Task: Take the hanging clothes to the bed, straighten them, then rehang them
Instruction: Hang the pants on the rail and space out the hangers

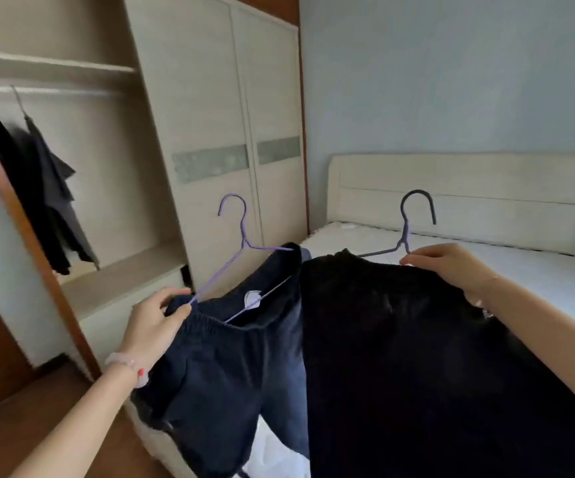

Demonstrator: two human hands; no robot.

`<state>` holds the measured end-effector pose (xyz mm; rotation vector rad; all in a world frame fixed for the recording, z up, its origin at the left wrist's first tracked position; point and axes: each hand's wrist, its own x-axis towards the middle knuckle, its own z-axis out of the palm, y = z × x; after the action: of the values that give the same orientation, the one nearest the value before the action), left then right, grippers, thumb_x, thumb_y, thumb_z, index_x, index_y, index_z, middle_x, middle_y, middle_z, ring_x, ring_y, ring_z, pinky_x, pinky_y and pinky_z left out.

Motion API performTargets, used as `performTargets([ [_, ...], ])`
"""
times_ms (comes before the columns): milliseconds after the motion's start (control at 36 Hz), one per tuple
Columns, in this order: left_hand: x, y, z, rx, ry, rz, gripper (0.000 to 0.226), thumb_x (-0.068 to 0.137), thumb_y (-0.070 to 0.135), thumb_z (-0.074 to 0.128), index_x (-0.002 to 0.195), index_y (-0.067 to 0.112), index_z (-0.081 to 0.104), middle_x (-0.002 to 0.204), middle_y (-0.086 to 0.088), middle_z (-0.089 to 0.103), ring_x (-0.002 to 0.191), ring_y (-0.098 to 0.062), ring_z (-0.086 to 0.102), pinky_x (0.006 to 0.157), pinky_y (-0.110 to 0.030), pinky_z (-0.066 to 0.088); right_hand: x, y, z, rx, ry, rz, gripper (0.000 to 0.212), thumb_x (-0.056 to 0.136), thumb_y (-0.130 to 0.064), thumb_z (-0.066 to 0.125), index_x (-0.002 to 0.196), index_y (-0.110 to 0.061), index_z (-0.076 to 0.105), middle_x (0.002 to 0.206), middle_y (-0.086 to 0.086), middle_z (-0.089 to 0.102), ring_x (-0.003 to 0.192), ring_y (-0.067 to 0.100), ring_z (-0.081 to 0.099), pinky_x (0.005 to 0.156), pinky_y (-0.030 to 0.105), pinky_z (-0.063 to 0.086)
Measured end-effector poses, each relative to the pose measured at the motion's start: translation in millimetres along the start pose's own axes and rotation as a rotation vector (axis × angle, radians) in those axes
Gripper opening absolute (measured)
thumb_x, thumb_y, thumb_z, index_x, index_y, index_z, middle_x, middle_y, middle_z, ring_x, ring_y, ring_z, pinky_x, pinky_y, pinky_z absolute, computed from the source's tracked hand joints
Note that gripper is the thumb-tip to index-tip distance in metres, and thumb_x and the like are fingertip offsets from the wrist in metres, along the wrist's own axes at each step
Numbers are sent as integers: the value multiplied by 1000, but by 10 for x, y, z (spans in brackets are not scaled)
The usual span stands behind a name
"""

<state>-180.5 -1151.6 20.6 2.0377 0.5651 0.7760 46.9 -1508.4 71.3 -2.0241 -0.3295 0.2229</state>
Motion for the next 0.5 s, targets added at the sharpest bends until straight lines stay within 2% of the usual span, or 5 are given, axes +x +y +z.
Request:
performTargets([
  [111,-116,-66,-857,-12,160,-26,23,83,4,61,88,26,68,91,9,67,87,-5,59,74,-19,42,80,-436,604,107,-89,-51,19,103,-15,70,86,-12,78,85,12,72,75,23,66,70,29,56],
  [194,-247,-141,-1376,-36,287,-76,20,83,3,62,90,20,69,88,7,66,83,-2,57,72,-16,42,201,-698,1121,162,-141,-87,17,104,-16,69,92,-11,79,87,11,73,78,22,67,58,23,62],
  [306,-359,-387,-1954,-52,433,-135,19,82,-2,61,91,13,69,85,1,67,80,-10,59,72,-23,46,377,-1007,1918,249,-242,-102,18,104,-17,70,112,-4,79,101,18,75,95,33,71,90,37,59],
  [444,-330,-889,-2441,-12,544,-215,21,82,-1,62,95,13,69,89,1,67,83,-7,58,66,-19,41,610,-1420,2986,290,-323,-117,10,104,-10,69,110,-3,74,80,9,67,70,19,62,46,19,58],
  [500,-231,-1141,-2607,17,569,-255,21,82,0,62,95,14,70,92,2,67,85,-5,58,66,-18,41,777,-1575,3411,307,-366,-110,12,104,-7,68,112,-1,73,78,10,66,68,20,62,37,14,54],
])
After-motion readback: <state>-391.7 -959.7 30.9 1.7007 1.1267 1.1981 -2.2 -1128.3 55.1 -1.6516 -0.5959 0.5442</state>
